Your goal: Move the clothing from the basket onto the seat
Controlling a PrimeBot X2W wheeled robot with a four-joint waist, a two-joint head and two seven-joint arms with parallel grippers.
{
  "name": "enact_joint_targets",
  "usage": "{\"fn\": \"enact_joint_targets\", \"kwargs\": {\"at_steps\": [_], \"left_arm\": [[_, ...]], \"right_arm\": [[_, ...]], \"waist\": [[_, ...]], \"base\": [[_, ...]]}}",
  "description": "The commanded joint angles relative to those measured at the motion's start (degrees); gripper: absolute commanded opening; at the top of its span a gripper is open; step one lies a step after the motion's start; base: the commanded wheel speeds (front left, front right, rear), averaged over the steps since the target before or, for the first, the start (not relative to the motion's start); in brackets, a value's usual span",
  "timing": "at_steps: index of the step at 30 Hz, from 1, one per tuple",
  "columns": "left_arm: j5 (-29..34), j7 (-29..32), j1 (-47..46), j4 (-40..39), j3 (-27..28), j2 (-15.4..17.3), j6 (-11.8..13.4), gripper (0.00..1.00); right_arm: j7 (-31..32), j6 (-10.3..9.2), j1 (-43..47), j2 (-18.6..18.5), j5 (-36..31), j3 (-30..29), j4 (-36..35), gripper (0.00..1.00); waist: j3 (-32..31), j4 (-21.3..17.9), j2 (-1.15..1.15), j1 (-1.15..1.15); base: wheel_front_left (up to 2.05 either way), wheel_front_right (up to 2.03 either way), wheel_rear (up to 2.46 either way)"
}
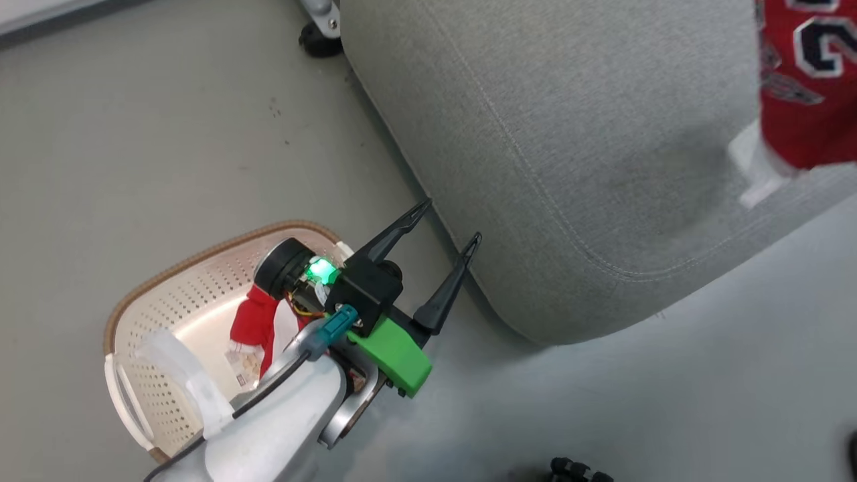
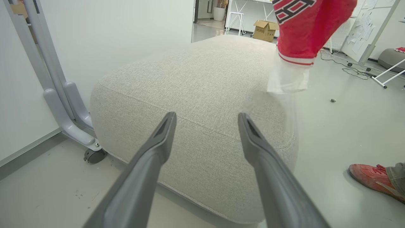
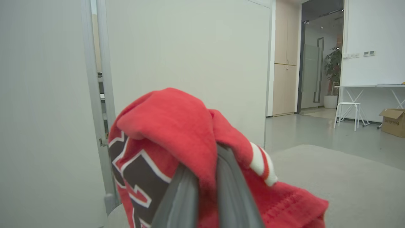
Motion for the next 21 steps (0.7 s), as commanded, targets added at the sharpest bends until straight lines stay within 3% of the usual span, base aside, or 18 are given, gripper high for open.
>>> {"fn": "enact_joint_targets", "kwargs": {"at_steps": [1,7,16,18,19,21], "left_arm": [[0.81,0.25,-2.09,-0.28,0.06,0.78,-0.26,1.0],[1.7,0.35,-5.13,-1.27,0.76,0.64,0.46,1.0],[1.88,-0.2,-4.82,0.29,-0.11,-0.4,1.15,1.0],[1.67,-0.41,-4.51,0.77,-0.14,-0.73,1.58,1.0],[1.38,-0.58,-4.27,1.03,-0.11,-0.95,1.67,1.0],[1.26,-1.18,-4.0,1.54,-0.05,-1.25,2.05,1.0]], "right_arm": [[-0.17,0.01,-4.38,-1.51,1.21,-1.09,1.16,0.0],[-0.18,0.01,-17.32,-9.02,3.77,-2.03,9.92,0.0],[-0.18,-0.01,-25.32,-11.75,2.24,-0.07,31.33,0.0],[-0.17,-0.01,-25.63,-11.23,0.38,-1.61,35.14,0.27],[-0.17,-0.01,-25.61,-10.6,-0.53,-2.55,36.38,1.0],[-0.17,-0.01,-24.85,-9.49,-2.2,-4.54,36.65,1.0]], "waist": [[13.81,8.91,0.0,0.0],[20.45,12.46,0.0,0.0],[21.85,16.1,0.0,0.0],[21.35,16.57,0.0,0.0],[21.0,16.73,0.0,0.0],[20.17,16.88,0.0,0.0]], "base": [[0.0,0.0,0.0],[0.0,0.0,0.0],[0.0,0.0,0.0],[0.0,0.0,0.0],[0.0,0.0,0.0],[0.0,0.0,0.0]]}}
